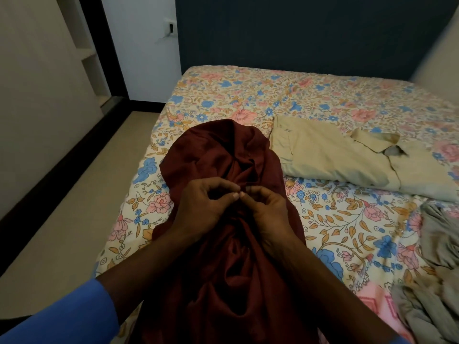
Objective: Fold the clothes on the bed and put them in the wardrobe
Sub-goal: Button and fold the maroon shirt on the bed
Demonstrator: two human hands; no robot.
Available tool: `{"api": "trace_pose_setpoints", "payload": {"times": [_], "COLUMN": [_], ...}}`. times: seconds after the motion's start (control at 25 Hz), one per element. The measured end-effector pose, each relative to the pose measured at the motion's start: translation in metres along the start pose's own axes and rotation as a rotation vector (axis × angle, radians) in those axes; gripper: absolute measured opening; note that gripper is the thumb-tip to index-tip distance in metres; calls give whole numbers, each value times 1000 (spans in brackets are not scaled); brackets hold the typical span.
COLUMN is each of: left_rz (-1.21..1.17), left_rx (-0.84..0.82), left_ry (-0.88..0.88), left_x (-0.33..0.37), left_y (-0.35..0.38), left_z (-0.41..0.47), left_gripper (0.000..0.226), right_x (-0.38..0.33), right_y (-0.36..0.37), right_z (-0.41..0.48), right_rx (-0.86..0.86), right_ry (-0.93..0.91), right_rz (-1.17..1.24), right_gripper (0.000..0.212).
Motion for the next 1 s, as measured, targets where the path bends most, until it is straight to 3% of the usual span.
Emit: {"api": "trace_pose_setpoints", "payload": {"times": [0.2,0.36,0.56,0.88,1.0], "left_rz": [18,195,147,14,-11], "left_rx": [125,236,98,102,41], "left_ry": [-81,-1,21,-93,-118], "left_x": [-19,-2,-1,-21,-25], "left_y": [-7,-9,2,-2,-3], "left_z": [6,-1,0,5,6], "left_gripper": [13,11,10,12,15], "right_x": [-2,-3,1,-6,-21], "right_y": [-2,-4,-5,-4,-5], "right_z": [-3,-6,-5,-10,-13], "right_rx": [34,61,61,37,59], "right_ry": [-89,-75,-67,-171,-288], "right_rz": [-22,-7,-10,-127,-331], "right_gripper": [16,16,16,13,14]}}
Point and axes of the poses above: each hand's wrist, its own z-axis towards the middle knuckle, its own y-axis out of the palm, x = y × z, the point moved 10 cm from there along z, towards the middle knuckle, and after that the axes turned 6 degrees about -y, right-handed, at the moved point
